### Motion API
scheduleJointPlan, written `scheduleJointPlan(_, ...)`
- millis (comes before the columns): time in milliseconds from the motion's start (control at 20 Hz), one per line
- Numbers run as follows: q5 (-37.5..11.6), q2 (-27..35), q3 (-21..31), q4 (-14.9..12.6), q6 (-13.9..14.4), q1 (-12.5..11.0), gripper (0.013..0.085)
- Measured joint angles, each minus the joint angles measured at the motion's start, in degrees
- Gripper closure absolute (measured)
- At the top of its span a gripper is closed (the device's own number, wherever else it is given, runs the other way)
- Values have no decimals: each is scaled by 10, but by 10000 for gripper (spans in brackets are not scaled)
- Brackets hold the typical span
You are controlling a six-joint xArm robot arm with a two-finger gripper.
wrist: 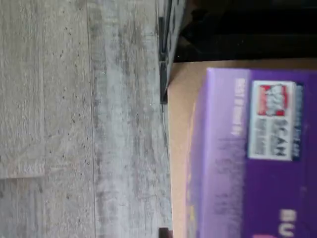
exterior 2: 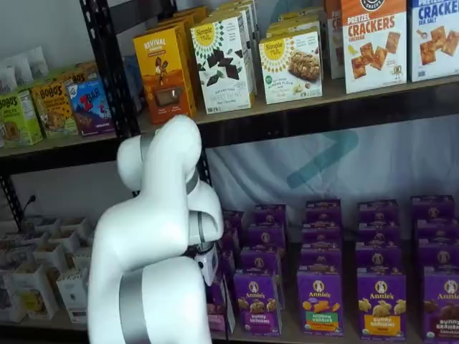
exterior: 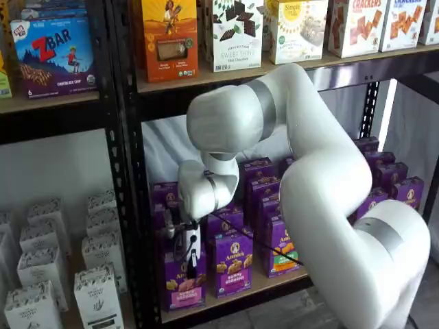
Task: Pick up the purple box with a pink patch in the middle, on the bottom shelf, the first box from the left
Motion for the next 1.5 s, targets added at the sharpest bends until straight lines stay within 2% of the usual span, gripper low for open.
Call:
scheduleJointPlan(300,-2,-2,4,-4,0,-3,490)
scheduleJointPlan(350,-2,-3,4,-3,-1,-3,530)
scheduleJointPlan(500,1,-3,4,0,-4,-4,570)
scheduleJointPlan(550,1,-3,4,0,-5,-5,610)
scheduleJointPlan(1000,0,-5,7,-1,-5,-6,610)
scheduleJointPlan(1100,2,-6,7,3,-9,-6,690)
scheduleJointPlan(1500,4,-16,19,-11,4,-5,690)
